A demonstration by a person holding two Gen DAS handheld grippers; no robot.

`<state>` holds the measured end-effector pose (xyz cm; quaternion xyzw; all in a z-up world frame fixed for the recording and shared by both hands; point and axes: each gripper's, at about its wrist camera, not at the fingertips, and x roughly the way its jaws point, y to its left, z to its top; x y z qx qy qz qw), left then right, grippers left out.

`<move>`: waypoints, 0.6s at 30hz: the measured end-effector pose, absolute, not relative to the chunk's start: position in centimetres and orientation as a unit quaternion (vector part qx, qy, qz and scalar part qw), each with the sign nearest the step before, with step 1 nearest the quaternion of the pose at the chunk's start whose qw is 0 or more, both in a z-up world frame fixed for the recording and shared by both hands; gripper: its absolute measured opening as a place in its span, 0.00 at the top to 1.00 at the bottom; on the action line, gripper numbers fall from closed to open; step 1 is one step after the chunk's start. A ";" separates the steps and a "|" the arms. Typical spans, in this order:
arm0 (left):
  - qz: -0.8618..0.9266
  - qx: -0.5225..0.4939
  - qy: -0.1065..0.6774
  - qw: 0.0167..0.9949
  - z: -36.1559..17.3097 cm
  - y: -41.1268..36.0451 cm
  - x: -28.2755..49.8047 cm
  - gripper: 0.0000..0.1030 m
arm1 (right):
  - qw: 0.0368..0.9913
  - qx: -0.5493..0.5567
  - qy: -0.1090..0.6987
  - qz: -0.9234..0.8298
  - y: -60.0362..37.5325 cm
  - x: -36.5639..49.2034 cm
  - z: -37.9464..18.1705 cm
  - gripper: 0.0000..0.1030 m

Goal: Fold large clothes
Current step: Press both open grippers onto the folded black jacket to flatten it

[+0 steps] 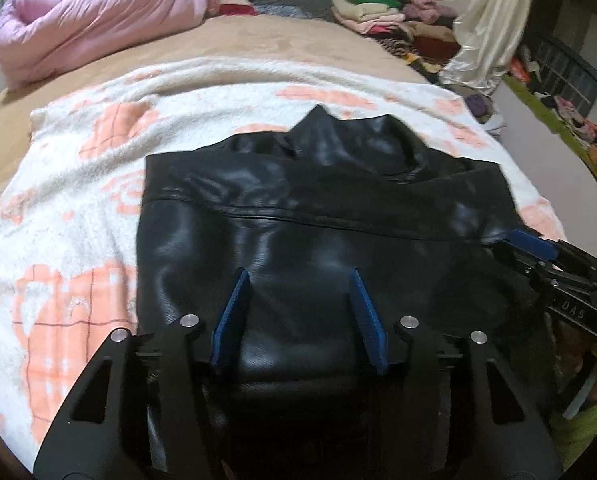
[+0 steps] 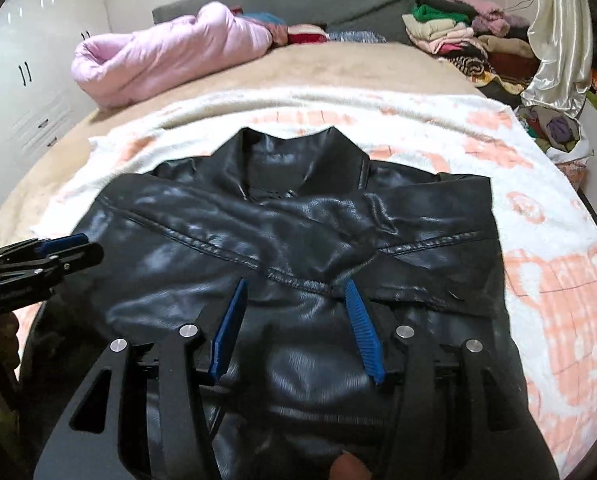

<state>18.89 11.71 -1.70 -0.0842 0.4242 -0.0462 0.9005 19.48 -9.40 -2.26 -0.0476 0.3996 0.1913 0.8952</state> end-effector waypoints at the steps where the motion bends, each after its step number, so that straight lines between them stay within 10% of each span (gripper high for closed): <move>1: -0.060 -0.092 0.423 0.899 -1.4 11.4 18.6 0.52 | 0.897 -0.044 0.396 0.193 -9.6 19.0 -2.0 0.51; 8: -0.079 -0.069 0.430 0.897 -2.0 9.5 17.3 0.80 | 0.906 -0.054 0.376 0.188 -9.9 16.2 -1.5 0.51; 18: -0.077 -0.053 0.459 0.883 -5.3 9.0 16.6 0.81 | 0.899 -0.059 0.389 0.191 -9.2 15.8 -3.0 0.51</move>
